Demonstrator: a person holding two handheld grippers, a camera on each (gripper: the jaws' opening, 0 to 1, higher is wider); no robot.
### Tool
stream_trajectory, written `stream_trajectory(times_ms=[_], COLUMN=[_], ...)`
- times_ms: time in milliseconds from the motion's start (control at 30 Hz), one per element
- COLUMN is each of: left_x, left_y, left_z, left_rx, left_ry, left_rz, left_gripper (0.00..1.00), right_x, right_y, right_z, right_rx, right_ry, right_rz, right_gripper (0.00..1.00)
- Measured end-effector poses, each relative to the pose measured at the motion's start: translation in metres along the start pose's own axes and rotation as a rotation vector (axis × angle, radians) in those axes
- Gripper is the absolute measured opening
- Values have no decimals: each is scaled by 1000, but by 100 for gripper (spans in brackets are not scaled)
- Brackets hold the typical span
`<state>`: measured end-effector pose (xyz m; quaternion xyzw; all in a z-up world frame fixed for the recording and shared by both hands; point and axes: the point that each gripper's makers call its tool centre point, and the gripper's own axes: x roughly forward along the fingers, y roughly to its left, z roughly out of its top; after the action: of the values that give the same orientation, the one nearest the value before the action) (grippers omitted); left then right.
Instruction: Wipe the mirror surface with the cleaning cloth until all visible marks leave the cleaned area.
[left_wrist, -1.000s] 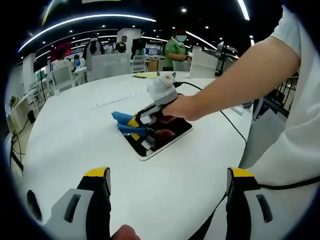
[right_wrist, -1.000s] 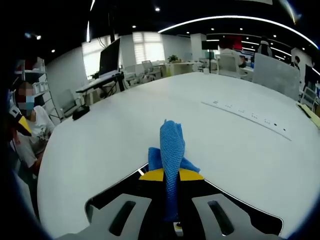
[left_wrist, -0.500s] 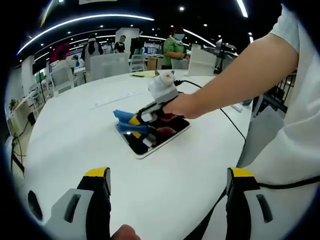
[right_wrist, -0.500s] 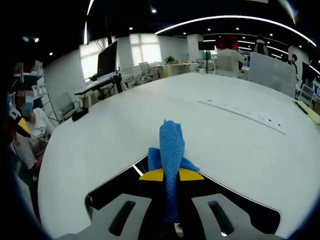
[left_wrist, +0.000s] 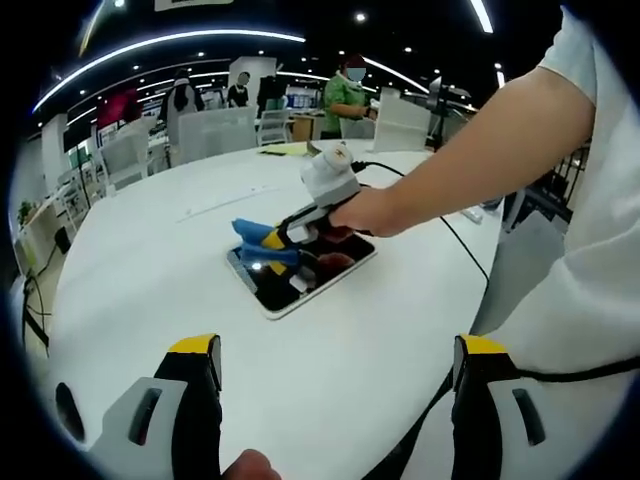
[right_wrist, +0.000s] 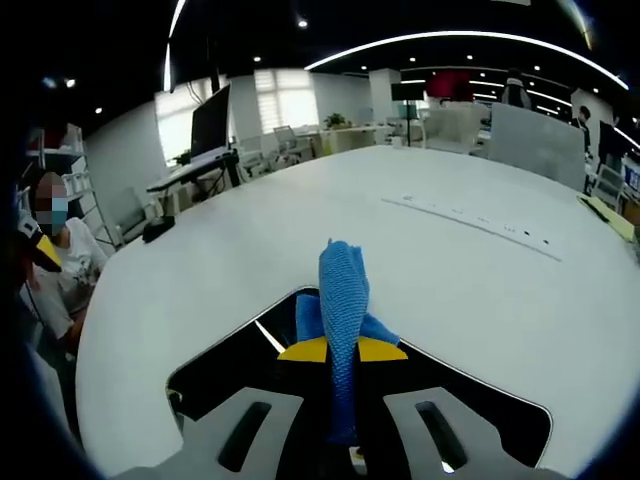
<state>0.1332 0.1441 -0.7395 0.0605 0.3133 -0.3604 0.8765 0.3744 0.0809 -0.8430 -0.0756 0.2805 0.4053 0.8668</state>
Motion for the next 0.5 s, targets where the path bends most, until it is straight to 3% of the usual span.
stream_trajectory(times_ms=[500], left_x=[0], left_y=[-1], left_z=[1], left_rx=[5], left_ry=[3], left_rz=[6], left_gripper=[97], right_x=[-10], right_y=[-14], right_z=[-8], right_rx=[13], right_ry=[1], right_rz=[-6], right_gripper=[3])
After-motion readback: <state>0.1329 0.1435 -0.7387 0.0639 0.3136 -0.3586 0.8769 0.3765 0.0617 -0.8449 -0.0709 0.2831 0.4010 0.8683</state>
